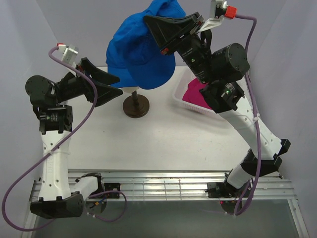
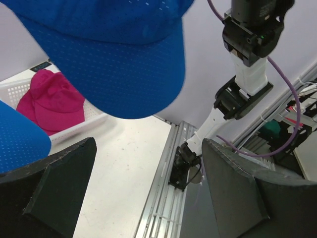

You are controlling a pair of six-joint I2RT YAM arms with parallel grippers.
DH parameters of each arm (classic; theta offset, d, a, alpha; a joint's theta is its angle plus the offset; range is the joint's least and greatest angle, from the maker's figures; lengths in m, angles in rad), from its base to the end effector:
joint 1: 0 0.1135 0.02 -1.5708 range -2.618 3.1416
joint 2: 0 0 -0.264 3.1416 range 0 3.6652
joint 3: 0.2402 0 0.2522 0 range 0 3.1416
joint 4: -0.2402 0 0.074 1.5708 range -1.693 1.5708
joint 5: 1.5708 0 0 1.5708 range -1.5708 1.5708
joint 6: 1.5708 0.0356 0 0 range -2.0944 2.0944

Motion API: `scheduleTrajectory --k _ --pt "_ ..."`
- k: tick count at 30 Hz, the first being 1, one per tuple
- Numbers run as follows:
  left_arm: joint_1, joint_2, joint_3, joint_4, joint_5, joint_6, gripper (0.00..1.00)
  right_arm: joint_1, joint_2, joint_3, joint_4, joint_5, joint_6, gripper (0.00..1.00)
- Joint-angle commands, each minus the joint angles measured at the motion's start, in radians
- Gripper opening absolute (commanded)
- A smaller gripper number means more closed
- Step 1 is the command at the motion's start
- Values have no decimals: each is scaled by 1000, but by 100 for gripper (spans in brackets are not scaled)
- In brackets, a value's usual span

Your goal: Stack the hats

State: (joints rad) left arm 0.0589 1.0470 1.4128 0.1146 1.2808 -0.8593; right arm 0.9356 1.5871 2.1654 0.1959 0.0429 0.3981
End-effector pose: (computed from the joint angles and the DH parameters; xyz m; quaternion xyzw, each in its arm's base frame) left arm 0.1716 -0.0241 0.5247 0.2737 0.5992 -0.5525 0.5107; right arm 0.1644 0.2204 0.6382 -0.0839 0.3791 0.5634 0.7292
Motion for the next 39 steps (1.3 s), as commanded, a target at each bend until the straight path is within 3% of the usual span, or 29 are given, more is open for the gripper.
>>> scheduleTrajectory --k 1,8,11,13,15,24,32,35,39 --pt "-8 15 6 16 -74 46 98 35 8 66 100 52 -47 8" --pt "-22 93 48 26 -101 56 98 68 11 71 128 61 -64 8" --pt "-42 107 -15 222 -57 -111 98 72 14 70 132 61 -65 8" --pt "-42 91 -69 475 -47 -235 98 74 19 70 135 58 -67 8" --pt "-42 88 -115 584 -52 -345 98 77 24 70 140 58 -65 8" --pt "-77 125 -94 711 -83 -429 98 91 45 85 145 61 -70 8" --pt "-93 162 -112 715 -116 -448 98 109 70 109 160 68 -74 8" --pt "-99 169 -91 743 -123 -474 94 112 71 109 160 74 -81 8" --pt "-99 180 -83 909 -136 -592 71 114 73 100 166 81 -82 8"
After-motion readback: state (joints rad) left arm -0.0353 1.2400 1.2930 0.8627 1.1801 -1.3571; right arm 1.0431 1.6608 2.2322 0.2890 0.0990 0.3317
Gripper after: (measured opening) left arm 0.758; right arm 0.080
